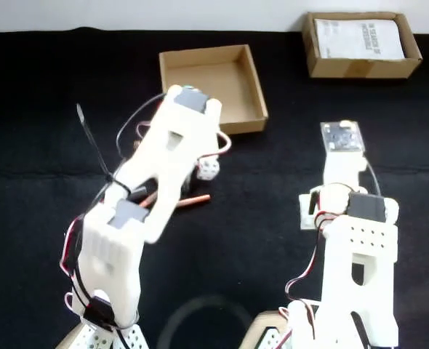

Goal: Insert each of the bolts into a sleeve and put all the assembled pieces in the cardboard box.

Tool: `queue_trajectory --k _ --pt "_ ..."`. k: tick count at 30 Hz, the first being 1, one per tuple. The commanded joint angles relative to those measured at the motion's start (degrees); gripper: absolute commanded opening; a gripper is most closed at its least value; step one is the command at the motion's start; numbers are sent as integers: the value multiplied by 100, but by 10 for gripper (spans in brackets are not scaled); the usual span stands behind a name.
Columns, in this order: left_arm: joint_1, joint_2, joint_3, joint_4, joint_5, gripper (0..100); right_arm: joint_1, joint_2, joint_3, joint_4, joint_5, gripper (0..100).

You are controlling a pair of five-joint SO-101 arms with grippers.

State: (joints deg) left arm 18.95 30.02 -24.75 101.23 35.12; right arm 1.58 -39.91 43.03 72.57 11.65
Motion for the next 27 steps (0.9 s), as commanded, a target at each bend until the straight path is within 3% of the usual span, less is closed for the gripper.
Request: queue_trajectory --k 1,7,14,19,27 --pt "154 -848 708 9 229 13 -233 -127 -48 -57 26 8" --pt "31 -1095 2053 -79 1178 14 -585 -127 -66 -57 18 8" --pt "-681 -1095 2598 -1626 2189 14 -1051 -119 -22 -57 9 8" --pt "-646 -1095 2545 -2154 2593 19 -1156 -119 -13 -57 9 8" --pt "-163 -1086 2633 -2198 2576 244 -1138 -119 -13 -31 9 8"
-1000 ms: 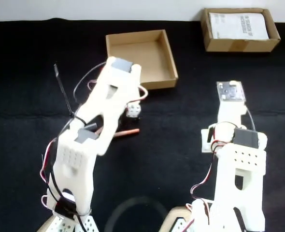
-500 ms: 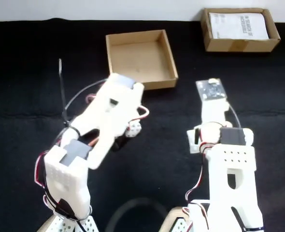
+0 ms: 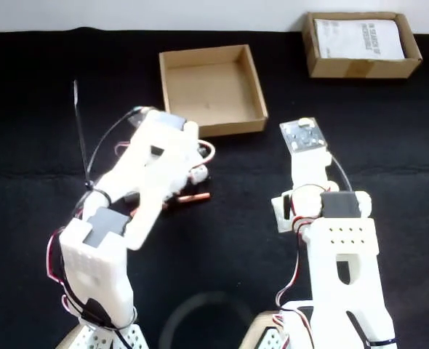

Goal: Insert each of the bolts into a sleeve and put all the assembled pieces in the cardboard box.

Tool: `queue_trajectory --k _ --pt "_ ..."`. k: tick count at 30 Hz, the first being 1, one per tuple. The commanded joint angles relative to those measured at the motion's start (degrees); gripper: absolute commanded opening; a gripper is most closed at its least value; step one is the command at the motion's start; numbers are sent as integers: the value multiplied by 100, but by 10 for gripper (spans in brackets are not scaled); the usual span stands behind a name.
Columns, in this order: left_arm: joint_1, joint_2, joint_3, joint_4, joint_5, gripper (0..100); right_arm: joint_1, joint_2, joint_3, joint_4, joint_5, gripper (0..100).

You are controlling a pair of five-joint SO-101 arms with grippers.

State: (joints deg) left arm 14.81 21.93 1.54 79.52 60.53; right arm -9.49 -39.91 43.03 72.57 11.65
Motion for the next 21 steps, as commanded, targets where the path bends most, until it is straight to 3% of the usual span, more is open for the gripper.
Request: queue_trajectory --k 1,21 --pt "277 -286 75 -26 35 244 -31 -119 -13 -31 9 8" --pt "-251 295 295 -26 79 245 -31 75 -13 -66 53 8"
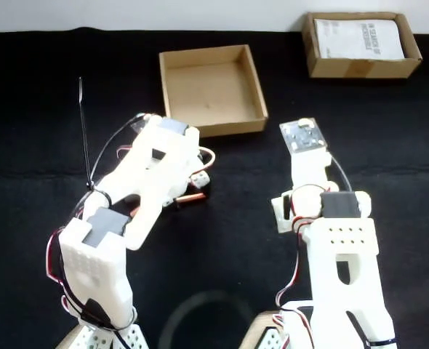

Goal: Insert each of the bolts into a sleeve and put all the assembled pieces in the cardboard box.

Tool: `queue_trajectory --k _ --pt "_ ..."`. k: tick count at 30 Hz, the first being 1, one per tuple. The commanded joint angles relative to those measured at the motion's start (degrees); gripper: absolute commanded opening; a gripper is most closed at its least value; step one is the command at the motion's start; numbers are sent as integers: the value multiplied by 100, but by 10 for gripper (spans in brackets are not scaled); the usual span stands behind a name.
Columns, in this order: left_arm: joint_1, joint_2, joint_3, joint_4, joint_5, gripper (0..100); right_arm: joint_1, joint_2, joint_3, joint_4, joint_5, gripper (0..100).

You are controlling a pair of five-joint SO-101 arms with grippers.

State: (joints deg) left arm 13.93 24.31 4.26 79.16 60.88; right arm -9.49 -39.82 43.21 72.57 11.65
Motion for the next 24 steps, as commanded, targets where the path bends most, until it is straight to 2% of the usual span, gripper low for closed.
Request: queue_trajectory --k 1,6,14,21,24 --pt "-180 22 22 9 105 245 -31 215 -31 -66 53 8" --pt "-303 -75 75 9 193 245 -13 787 -84 -224 26 8" --pt "-945 -22 84 9 193 234 -40 910 -101 -418 53 8" --pt "-971 -13 233 -105 123 57 -40 919 -101 -426 53 8" --pt "-971 -13 321 -246 -193 6 -40 919 -101 -488 53 8"
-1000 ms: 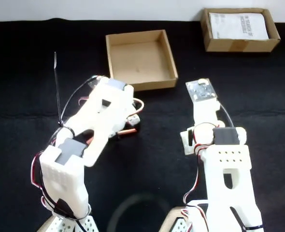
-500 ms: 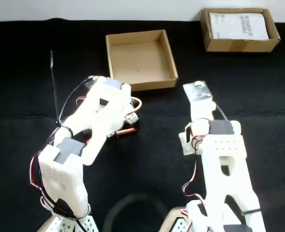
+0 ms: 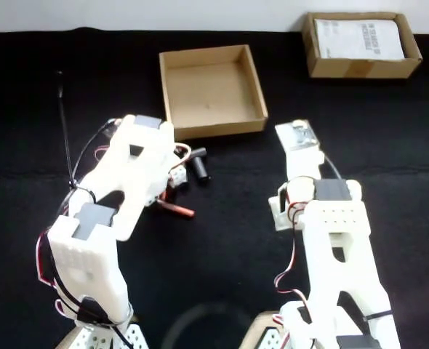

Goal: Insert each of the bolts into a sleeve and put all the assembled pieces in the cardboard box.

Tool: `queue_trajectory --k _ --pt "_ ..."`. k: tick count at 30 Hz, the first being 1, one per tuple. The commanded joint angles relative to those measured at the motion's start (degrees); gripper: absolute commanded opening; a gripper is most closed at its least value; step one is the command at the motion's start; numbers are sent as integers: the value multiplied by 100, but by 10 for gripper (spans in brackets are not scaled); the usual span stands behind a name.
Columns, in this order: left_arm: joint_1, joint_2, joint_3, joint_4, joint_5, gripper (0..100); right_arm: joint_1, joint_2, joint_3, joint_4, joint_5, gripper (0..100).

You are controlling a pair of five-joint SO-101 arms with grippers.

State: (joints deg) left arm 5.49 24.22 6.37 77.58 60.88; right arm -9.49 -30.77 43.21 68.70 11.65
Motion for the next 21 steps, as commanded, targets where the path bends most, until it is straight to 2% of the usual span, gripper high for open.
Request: queue_trajectory --k 1,4,7,14,21 --pt "-110 -4 163 -132 -229 9 -31 13 -101 -110 53 8" --pt "-22 -13 198 -123 -264 9 -31 13 -101 -110 53 8" --pt "207 -13 224 -88 -651 9 -22 13 -101 -110 53 8" --pt "963 -110 145 545 -1345 8 -22 -48 -347 -57 18 8" --pt "857 -1042 -189 949 -1846 8 -40 -48 -1341 453 9 8"
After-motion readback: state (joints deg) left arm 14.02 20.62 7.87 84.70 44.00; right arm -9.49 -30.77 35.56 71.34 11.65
